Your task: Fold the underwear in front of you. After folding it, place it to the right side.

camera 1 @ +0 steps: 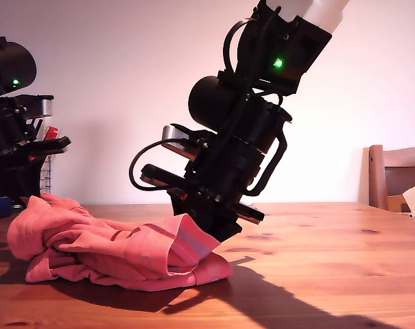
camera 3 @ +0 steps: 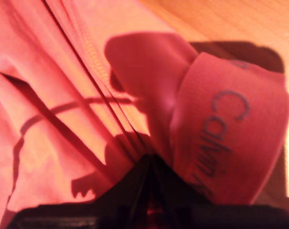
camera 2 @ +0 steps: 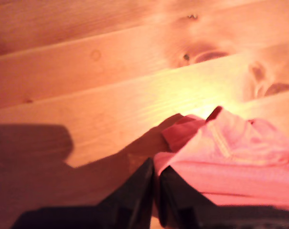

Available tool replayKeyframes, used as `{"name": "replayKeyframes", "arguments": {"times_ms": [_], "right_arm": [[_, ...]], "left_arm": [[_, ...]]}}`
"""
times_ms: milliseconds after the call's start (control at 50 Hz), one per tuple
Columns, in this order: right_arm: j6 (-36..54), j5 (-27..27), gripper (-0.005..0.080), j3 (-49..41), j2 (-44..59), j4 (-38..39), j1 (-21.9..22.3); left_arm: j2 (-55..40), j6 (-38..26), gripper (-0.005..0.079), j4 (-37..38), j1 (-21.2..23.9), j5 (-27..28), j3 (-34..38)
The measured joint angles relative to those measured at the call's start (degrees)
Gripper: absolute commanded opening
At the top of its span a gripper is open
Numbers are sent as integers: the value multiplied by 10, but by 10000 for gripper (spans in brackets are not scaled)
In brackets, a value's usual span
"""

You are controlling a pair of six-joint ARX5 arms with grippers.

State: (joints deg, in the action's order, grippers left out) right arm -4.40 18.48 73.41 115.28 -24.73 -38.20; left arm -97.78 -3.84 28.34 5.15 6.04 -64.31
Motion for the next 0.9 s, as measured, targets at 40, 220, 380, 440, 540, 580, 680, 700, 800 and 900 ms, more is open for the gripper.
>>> {"name": "replayKeyframes", "arguments": {"times_ms": [40,220,380,440,540,580,680,700,800,900], "right_arm": [[0,0,-11,0,0,0,0],[0,5,-11,0,0,2,1],[0,7,-11,0,0,0,3],[0,7,-11,0,0,1,3],[0,7,-10,0,0,1,3],[0,7,-11,0,0,1,3],[0,7,-11,0,0,0,3],[0,7,-11,0,0,0,3],[0,7,-10,0,0,0,3],[0,8,-11,0,0,0,3]], "left_arm": [[0,-19,-19,-1,-2,0,0],[0,-69,-6,-8,-11,1,0],[-2,-98,186,-28,-23,-10,0],[-2,-105,237,-29,-33,-11,0],[-2,-106,242,-29,-47,-11,0],[-2,-107,243,-29,-50,-11,0],[-2,-118,306,-31,-57,-13,0],[-2,-130,324,-32,-57,-14,0],[-2,-143,366,-42,-58,-15,0],[-2,-147,412,-47,-58,-16,0]]}}
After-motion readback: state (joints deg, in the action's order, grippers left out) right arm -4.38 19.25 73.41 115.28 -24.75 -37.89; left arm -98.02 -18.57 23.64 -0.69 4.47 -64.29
